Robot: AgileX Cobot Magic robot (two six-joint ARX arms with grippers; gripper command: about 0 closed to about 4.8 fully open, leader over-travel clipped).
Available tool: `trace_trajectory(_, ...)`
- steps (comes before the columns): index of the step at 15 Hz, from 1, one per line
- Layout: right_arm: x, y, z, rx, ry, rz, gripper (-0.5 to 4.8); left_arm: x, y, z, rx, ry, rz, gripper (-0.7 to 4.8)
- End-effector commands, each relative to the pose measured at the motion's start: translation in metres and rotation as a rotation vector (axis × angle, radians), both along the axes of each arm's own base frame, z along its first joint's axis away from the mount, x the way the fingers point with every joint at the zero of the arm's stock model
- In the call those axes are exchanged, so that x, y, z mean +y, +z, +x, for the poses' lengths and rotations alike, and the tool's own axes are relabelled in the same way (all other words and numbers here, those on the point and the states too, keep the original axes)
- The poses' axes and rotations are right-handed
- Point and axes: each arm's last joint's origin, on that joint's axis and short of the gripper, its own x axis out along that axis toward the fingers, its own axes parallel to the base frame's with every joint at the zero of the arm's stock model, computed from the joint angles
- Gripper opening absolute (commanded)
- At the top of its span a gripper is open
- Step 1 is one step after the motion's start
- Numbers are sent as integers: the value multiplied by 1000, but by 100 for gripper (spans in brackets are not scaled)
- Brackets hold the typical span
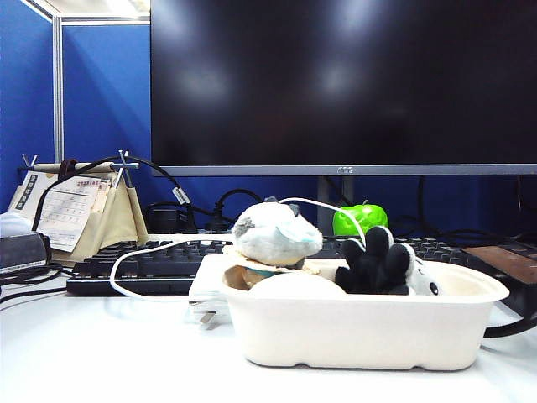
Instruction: Identity fluffy octopus among items on the table, put them into the paper lunch box.
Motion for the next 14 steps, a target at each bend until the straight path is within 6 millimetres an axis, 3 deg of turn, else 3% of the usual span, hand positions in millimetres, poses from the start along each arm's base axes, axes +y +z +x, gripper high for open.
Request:
trace_trajectory(1,0,3,0,-17,1,1,-6,0,2,2,-92,12,1,-5)
trace_trajectory(14,0,3,0,-17,1,1,-6,0,1,2,-121,-1,1,-5)
